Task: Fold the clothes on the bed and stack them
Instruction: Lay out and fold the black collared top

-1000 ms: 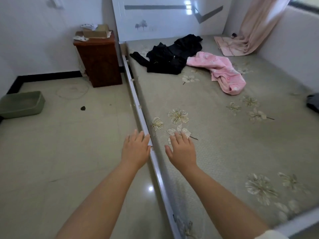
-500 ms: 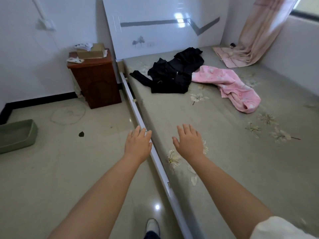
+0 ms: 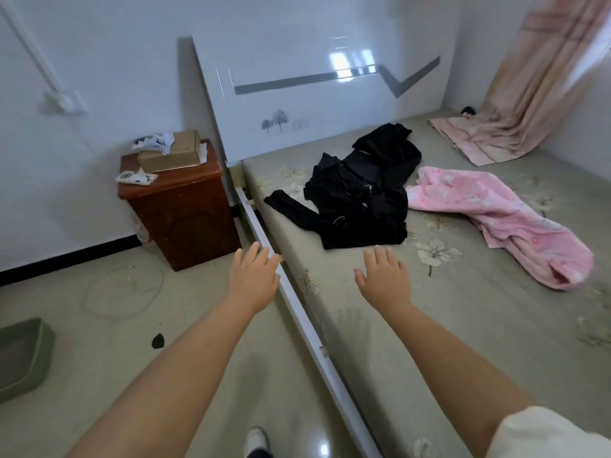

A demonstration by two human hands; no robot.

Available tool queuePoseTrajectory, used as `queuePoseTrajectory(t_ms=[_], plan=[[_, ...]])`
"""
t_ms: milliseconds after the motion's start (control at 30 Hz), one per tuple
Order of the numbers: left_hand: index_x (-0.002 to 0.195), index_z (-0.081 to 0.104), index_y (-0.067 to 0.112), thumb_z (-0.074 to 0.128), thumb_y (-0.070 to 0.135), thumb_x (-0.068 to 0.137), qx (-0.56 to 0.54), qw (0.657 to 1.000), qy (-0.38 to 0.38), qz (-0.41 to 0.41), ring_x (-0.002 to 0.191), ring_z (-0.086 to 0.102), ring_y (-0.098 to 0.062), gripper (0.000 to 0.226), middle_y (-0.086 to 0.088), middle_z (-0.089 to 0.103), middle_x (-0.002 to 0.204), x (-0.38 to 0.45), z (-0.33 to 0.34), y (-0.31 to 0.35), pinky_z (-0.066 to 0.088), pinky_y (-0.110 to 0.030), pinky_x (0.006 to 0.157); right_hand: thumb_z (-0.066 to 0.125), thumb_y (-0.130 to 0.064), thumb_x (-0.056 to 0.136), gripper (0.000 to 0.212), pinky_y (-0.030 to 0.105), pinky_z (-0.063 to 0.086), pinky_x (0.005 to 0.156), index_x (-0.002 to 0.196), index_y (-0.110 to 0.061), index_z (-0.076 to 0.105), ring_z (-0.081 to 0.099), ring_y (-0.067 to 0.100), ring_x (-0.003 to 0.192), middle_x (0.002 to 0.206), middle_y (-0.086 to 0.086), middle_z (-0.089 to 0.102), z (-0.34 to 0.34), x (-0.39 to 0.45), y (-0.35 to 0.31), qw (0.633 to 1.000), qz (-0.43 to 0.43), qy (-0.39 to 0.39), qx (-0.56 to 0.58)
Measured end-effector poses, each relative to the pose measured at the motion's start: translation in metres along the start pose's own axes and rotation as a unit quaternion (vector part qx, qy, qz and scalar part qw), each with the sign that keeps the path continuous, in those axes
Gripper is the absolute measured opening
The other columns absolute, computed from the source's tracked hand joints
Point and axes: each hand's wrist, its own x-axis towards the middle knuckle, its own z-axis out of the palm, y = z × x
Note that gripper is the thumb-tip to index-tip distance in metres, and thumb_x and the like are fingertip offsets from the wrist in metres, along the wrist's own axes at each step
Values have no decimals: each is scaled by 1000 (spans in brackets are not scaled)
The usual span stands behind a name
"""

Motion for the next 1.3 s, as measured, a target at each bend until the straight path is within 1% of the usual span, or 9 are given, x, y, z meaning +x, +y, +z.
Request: queuePoseTrajectory(t_ms=[200, 467, 633, 767, 867, 967, 1033, 1167, 1300], plan=[[142, 26, 19, 29, 33, 99, -14, 998, -16, 56, 142, 9, -20, 46, -3, 22, 152, 148, 17, -62, 9, -43, 114, 29, -41, 97, 55, 39, 20, 111, 144, -14, 23, 15, 26, 142, 152, 9, 22, 25, 115, -37, 998, 61, -23, 0], [140, 29, 17, 30, 32, 98, -40, 987, -82, 134, 141, 11, -15, 44, 1, 26, 148, 317, 91, -57, 9, -40, 113, 30, -40, 98, 53, 34, 23, 110, 143, -13, 28, 22, 21, 140, 150, 6, 30, 107, 245, -10, 981, 161, -103, 40], [136, 34, 18, 29, 30, 97, -59, 973, -144, 168, 139, 14, -12, 41, 2, 26, 148, 404, 155, -46, 13, -31, 111, 35, -44, 96, 54, 33, 36, 100, 140, -13, 31, 36, 23, 130, 142, 5, 40, 171, 330, 9, 951, 237, -144, 135], [138, 35, 14, 31, 29, 98, -109, 962, -187, 168, 139, 18, -16, 43, -1, 32, 147, 448, 200, -28, 15, -30, 111, 41, -46, 93, 61, 39, 38, 98, 144, -16, 25, 37, 31, 127, 145, 12, 31, 214, 382, 6, 915, 298, -172, 211], [139, 34, 13, 37, 32, 97, -146, 958, -181, 166, 134, 29, -17, 47, -3, 38, 143, 477, 232, -11, 24, -27, 107, 48, -20, 94, 48, 29, 39, 92, 140, -13, 35, 48, 27, 114, 130, 15, 45, 243, 403, 7, 889, 321, -158, 285], [144, 24, 16, 46, 34, 94, -168, 955, -206, 131, 129, 33, -22, 58, -6, 34, 143, 502, 254, 18, 36, -30, 99, 43, 4, 88, 41, 14, 33, 85, 128, -5, 51, 53, 24, 107, 114, 13, 56, 258, 388, 22, 904, 276, -145, 294], [145, 22, 18, 49, 30, 93, -142, 960, -204, 131, 124, 34, -24, 60, -10, 35, 138, 510, 263, 34, 40, -30, 92, 47, 12, 83, 38, 11, 35, 79, 118, 1, 59, 59, 28, 98, 105, 16, 60, 254, 364, 35, 919, 244, -126, 283], [129, 50, 9, 48, 8, 90, -207, 952, -174, 144, 106, 47, -25, 39, -13, 51, 115, 522, 263, 42, 41, -29, 79, 61, 32, 53, 36, 34, 52, 54, 83, 13, 68, 62, 37, 53, 67, 24, 61, 239, 327, 56, 954, 184, -34, 235], [104, 65, -3, 54, -3, 83, -313, 906, -140, 247, 84, 55, -29, 24, -18, 59, 90, 536, 229, 15, 39, -28, 71, 61, 35, 46, 38, 44, 51, 48, 78, 15, 68, 59, 42, 52, 66, 28, 58, 226, 319, 90, 949, 264, 3, 172]])
